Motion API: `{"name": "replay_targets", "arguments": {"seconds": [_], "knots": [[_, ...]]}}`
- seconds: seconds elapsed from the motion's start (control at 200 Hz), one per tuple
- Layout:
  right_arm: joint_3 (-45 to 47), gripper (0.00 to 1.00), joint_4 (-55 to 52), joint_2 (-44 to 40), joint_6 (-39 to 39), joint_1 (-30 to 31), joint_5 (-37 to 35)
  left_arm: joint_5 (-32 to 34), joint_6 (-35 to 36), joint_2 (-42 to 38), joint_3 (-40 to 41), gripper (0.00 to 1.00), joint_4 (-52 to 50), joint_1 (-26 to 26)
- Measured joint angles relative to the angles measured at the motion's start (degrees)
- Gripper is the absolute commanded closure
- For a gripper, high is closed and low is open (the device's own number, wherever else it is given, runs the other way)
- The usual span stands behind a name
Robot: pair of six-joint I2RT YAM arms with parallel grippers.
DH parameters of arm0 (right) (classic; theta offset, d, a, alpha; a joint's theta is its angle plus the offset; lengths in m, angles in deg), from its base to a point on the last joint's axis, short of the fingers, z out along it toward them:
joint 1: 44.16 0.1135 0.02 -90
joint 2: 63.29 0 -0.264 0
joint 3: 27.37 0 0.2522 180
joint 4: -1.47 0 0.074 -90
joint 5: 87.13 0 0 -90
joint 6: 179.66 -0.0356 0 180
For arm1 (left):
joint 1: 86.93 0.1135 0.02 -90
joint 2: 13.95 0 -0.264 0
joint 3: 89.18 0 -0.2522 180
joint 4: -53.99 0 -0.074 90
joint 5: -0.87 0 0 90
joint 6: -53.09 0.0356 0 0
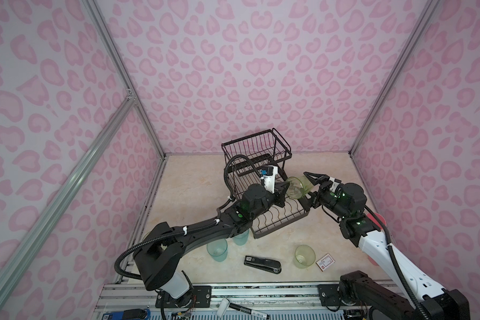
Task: Load cups into a dish rack
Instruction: Pick up the cup from the center of the table.
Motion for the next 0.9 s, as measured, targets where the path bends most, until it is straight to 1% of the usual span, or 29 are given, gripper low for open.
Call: {"name": "replay_targets", "arguments": {"seconds": [0.065,0.13,0.185,0.27,0.31,0.45,0.49,0.55,0.56,0.575,0.735,0.8,0.9], "knots": [[0.0,0.28,0.31,0.24,-0.28,-0.02,-0.11,0.02,-0.02,0.39,-0.26,0.97,0.31,0.04],[0.0,0.32,0.35,0.39,-0.92,-0.09,-0.46,0.13,-0.02,0.66,-0.42,0.97,0.31,0.04],[0.0,0.35,0.39,0.42,-1.11,-0.13,-0.92,0.2,-0.04,0.85,-0.5,0.95,0.31,0.04],[0.0,0.39,0.74,0.42,-1.44,-0.13,-1.84,0.24,-0.04,1.09,-0.76,0.87,0.28,0.07],[0.0,0.4,0.87,0.42,-1.42,-0.15,-2.08,0.28,-0.02,1.18,-0.83,0.81,0.24,0.07],[-0.04,0.44,1.03,0.5,-0.33,0.15,-1.33,-0.2,-0.42,1.18,-1.16,0.67,0.26,-0.02],[-0.26,0.44,0.79,0.5,0.09,0.13,-1.31,-0.2,-0.42,1.18,-1.16,0.65,0.24,-0.02],[-0.7,0.45,0.26,0.42,0.9,0.09,-1.46,-0.2,-0.44,1.18,-1.16,0.65,0.17,-0.02],[-0.74,0.45,0.22,0.37,1.11,0.09,-1.49,-0.2,-0.44,1.18,-1.16,0.61,0.15,-0.02],[-0.83,0.46,0.15,0.33,1.38,0.09,-1.53,-0.2,-0.42,1.18,-1.16,0.6,0.15,-0.02],[-1.25,0.47,-1.29,-0.15,4.52,-0.02,-2.86,0.33,-0.44,0.96,-1.16,0.53,-0.22,0.0],[-1.49,0.48,-2.16,-0.46,6.19,-0.17,-3.23,0.72,-0.44,0.55,-1.07,0.48,-0.76,0.02],[-2.16,0.48,-4.02,-0.72,9.51,-0.42,-4.96,1.16,-0.44,-0.9,-0.44,0.36,-1.66,0.07]]}}
